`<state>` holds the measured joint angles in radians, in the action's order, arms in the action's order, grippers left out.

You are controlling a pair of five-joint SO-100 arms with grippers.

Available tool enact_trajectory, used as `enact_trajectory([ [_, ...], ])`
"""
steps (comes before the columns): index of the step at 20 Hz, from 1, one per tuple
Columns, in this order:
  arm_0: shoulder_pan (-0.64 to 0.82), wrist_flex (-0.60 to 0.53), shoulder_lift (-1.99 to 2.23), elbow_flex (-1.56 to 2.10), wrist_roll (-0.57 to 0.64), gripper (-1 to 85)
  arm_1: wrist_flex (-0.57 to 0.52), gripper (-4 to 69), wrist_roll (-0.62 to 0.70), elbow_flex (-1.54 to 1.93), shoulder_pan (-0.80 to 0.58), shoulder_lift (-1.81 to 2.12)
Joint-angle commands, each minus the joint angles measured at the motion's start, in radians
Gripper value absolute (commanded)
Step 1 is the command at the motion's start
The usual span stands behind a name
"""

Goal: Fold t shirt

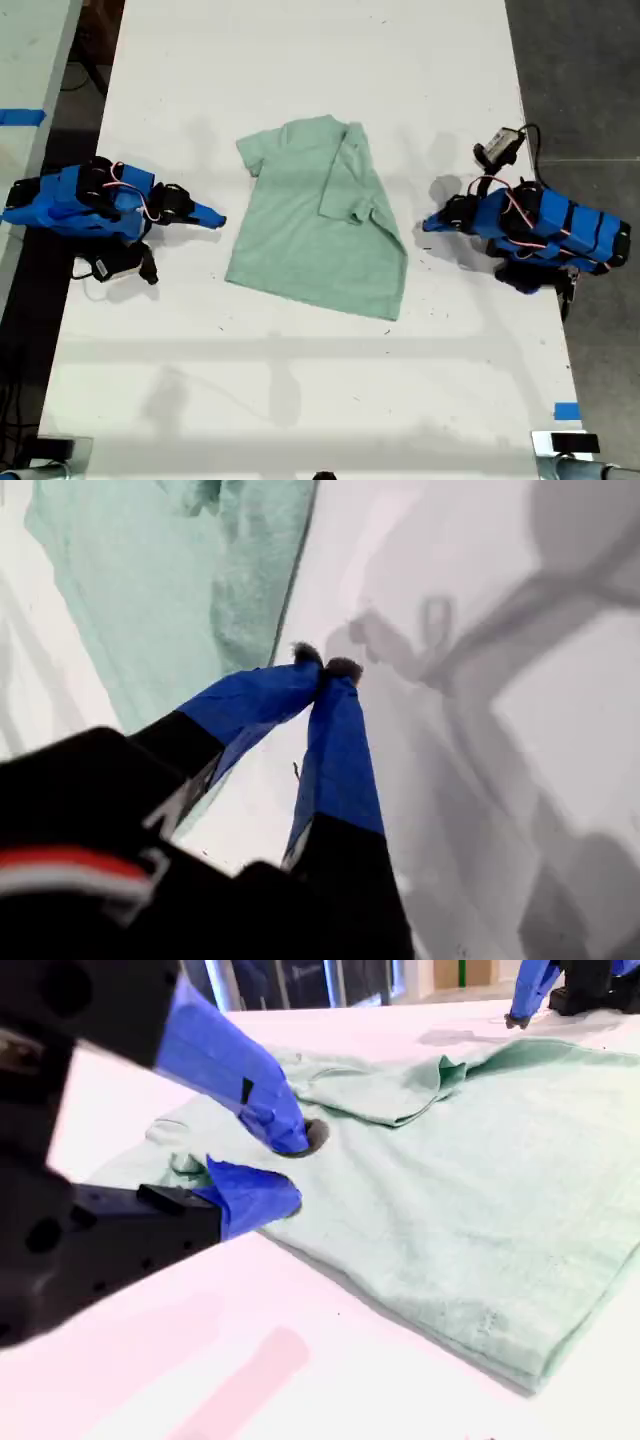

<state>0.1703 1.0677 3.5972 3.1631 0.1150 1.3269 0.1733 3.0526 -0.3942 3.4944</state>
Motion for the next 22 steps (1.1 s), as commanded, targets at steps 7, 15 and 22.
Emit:
enact_trajectory([
  [7, 0.008, 0.002, 0.006, 0.000, -0.015, 5.6, 0.003, 2.1, -0.038, 0.054, 0.035, 0.017],
  [15, 0.008, 0.002, 0.006, 0.000, -0.015, 5.6, 0.003, 2.1, -0.052, 0.054, 0.046, 0.017],
  [22, 0.008, 0.002, 0.006, 0.000, -0.015, 5.6, 0.003, 2.1, -0.048, 0.054, 0.048, 0.017],
])
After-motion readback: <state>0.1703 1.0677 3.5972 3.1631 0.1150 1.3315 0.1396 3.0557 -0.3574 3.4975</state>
